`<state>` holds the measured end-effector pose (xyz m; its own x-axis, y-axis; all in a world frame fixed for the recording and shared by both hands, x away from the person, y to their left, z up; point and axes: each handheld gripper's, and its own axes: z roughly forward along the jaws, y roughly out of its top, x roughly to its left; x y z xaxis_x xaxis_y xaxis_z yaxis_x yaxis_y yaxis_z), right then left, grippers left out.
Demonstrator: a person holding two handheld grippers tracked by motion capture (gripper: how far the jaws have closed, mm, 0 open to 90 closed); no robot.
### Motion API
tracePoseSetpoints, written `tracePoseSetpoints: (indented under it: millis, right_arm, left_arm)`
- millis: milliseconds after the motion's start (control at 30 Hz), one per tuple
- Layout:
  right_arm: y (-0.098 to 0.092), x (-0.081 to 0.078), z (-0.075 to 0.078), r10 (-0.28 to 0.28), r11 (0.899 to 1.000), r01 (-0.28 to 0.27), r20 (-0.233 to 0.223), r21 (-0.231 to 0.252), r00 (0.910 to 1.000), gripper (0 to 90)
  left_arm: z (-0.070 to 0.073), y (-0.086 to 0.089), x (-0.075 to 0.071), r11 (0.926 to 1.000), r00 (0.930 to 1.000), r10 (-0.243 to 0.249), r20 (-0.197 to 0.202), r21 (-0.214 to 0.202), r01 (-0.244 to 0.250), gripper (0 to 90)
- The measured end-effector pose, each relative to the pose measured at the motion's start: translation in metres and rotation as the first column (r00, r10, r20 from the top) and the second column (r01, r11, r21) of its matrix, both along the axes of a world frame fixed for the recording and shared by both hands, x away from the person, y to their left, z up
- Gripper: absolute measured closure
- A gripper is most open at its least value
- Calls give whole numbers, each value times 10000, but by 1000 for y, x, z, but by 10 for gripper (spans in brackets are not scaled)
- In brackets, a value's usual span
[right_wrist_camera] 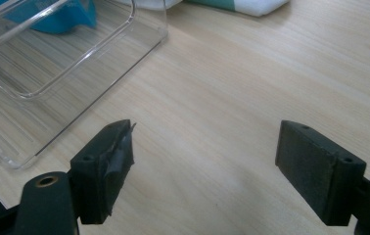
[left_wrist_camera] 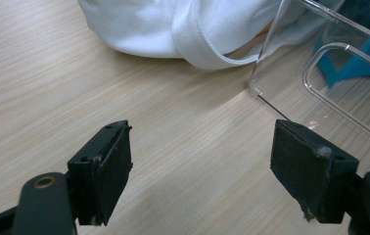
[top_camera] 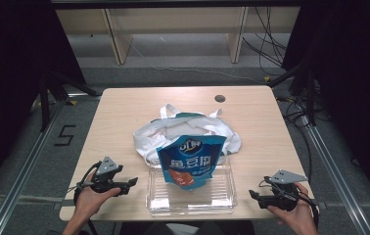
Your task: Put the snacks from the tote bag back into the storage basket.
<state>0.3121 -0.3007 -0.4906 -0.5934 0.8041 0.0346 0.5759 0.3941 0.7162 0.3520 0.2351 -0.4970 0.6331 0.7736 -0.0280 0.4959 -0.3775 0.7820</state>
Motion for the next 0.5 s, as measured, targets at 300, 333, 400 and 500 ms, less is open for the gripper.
tracePoseSetpoints:
  millis: [300, 333, 400, 500]
  right_arm:
    - [-2, 2, 0, 169, 9998, -170, -115, -47, 9998, 228]
    - [-2, 2, -1, 149, 9999, -149, -54, -37, 9999, 228]
    - [-2, 2, -1, -93, 9999, 93, 98, -77, 9999, 228]
    - [-3, 3, -1, -77, 9998, 81, 237, -171, 9997, 228]
  left_arm:
    - [0, 0, 0, 10000, 10000, -6, -19, -10, 6, 227]
    - [1, 2, 1, 9994, 9998, -185, -47, 291, 186, 227]
    - [1, 2, 1, 9997, 9999, -136, -38, 202, 136, 227]
    - [0, 0, 1, 10000, 10000, -18, -22, 7, 18, 227]
